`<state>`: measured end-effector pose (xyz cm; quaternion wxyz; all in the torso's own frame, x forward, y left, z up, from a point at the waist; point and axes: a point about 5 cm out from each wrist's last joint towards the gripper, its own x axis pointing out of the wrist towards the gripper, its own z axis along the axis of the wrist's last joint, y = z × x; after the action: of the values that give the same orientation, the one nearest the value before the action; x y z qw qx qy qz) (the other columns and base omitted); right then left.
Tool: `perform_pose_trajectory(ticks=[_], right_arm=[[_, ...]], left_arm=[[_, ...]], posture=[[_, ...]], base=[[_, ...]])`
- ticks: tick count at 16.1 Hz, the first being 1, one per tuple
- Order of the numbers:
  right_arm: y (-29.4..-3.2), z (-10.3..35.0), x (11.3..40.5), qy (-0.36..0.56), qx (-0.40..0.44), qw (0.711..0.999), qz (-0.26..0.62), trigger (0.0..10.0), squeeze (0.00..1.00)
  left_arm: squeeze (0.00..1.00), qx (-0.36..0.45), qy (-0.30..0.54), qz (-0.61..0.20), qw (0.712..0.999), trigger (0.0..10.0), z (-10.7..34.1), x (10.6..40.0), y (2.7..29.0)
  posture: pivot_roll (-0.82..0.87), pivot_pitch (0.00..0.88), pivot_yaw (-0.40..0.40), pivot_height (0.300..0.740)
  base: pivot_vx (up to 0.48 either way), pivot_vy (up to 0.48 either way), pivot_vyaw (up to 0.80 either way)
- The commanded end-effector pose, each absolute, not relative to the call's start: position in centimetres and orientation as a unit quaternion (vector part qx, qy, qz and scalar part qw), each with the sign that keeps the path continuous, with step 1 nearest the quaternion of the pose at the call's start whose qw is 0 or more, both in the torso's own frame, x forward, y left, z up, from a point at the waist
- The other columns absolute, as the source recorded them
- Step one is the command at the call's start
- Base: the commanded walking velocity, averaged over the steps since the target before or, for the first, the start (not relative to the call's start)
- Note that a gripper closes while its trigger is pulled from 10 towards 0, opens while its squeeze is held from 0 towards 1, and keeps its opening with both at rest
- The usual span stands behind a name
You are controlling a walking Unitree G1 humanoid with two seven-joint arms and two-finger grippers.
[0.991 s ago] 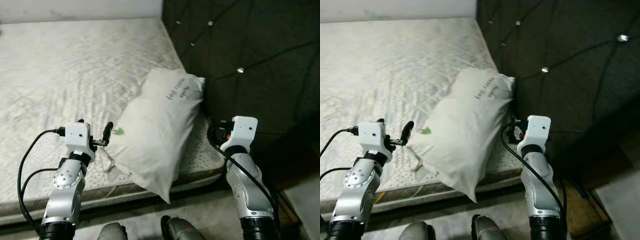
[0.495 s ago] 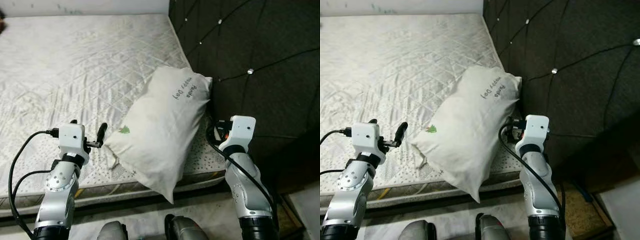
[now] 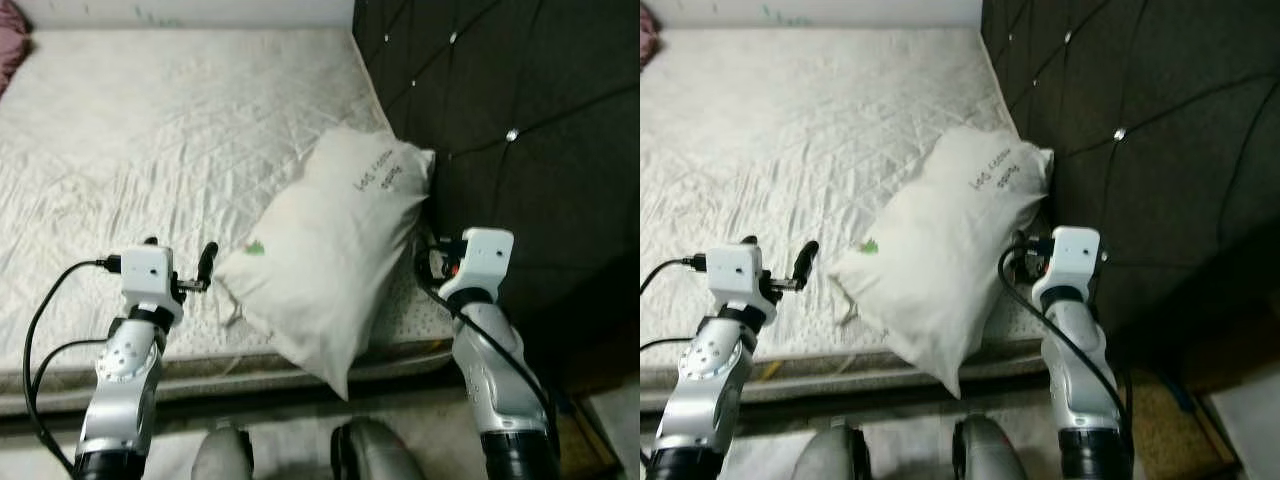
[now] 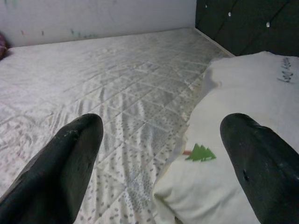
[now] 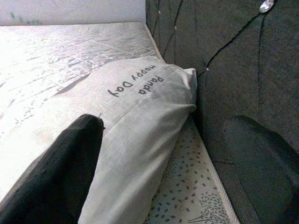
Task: Clean up the room
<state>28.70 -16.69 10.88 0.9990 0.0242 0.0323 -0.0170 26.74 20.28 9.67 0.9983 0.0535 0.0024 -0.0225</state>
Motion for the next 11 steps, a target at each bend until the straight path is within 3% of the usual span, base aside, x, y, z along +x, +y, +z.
perform_pose_trajectory(ticks=[1,11], right_arm=[[-16.68,10.58,28.62,0.036,0.030,0.999,-0.011,10.0,0.00],[-16.31,10.41,29.18,0.036,0.011,0.999,0.016,10.0,0.00]], left_arm=[[0.00,0.051,0.000,-0.020,0.998,10.0,9.81,26.75,20.37],[0.00,0.049,-0.005,-0.018,0.999,10.0,9.89,26.56,20.97]], posture=[[0.04,0.129,-0.030,0.621],[0.05,0.123,-0.044,0.616]], base=[[0.000,0.000,0.00],[0.000,0.000,0.00]])
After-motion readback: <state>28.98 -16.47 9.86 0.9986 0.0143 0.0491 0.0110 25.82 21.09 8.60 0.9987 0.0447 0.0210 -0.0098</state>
